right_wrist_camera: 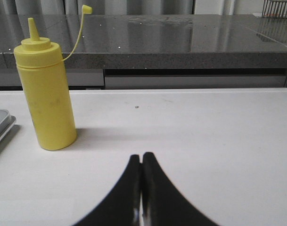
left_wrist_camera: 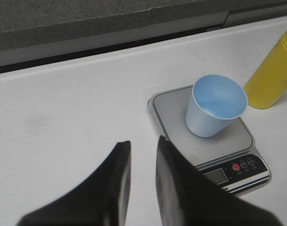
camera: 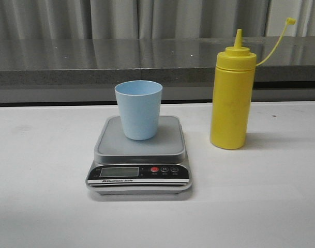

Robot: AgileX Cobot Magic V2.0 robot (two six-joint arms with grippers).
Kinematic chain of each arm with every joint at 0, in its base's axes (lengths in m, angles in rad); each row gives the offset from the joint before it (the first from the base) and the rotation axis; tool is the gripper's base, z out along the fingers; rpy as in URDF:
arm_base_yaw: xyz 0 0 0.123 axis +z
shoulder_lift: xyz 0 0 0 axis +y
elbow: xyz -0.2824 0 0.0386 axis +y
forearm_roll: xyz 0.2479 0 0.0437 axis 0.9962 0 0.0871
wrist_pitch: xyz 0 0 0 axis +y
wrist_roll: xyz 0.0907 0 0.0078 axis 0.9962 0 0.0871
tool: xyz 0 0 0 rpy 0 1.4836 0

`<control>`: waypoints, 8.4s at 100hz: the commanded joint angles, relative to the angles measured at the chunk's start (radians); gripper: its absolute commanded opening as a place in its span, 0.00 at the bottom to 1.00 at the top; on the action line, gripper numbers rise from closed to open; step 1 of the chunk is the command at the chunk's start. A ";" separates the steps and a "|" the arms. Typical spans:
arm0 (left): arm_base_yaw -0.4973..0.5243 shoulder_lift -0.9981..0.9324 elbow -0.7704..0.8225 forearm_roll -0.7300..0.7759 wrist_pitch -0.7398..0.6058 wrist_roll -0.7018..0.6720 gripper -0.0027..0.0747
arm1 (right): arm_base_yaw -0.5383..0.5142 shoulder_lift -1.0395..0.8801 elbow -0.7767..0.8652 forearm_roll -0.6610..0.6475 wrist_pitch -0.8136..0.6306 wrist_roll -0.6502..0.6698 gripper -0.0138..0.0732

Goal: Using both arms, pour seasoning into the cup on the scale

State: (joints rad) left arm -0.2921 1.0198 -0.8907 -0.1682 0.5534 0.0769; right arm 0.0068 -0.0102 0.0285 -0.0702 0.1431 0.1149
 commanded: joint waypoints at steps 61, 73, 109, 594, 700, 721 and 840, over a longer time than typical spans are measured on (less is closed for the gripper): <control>0.007 -0.699 0.369 -0.015 -0.098 -0.009 0.01 | -0.004 -0.022 -0.019 -0.012 -0.164 -0.003 0.09; 0.007 -0.728 0.369 -0.015 -0.098 -0.009 0.01 | -0.004 -0.022 -0.031 0.000 -0.174 -0.003 0.09; 0.007 -0.730 0.369 -0.015 -0.098 -0.009 0.01 | -0.004 0.213 -0.308 0.011 0.104 -0.003 0.09; 0.007 -0.730 0.369 -0.015 -0.098 -0.009 0.01 | 0.532 1.681 -1.211 -1.304 0.123 -0.141 0.09; 0.007 -0.730 0.369 -0.015 -0.098 -0.009 0.01 | 0.471 1.579 -1.190 -0.946 0.006 0.221 0.09; 0.007 -0.730 0.369 -0.015 -0.098 -0.009 0.01 | 0.365 1.546 -1.055 -0.647 -0.264 0.137 0.09; 0.007 -0.730 0.369 -0.015 -0.098 -0.009 0.01 | 0.237 1.857 -0.725 -0.098 -1.253 0.026 0.09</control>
State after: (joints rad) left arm -0.2863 0.2826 -0.4953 -0.1682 0.5358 0.0769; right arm 0.2469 1.8804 -0.6789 -0.1722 -0.9933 0.1416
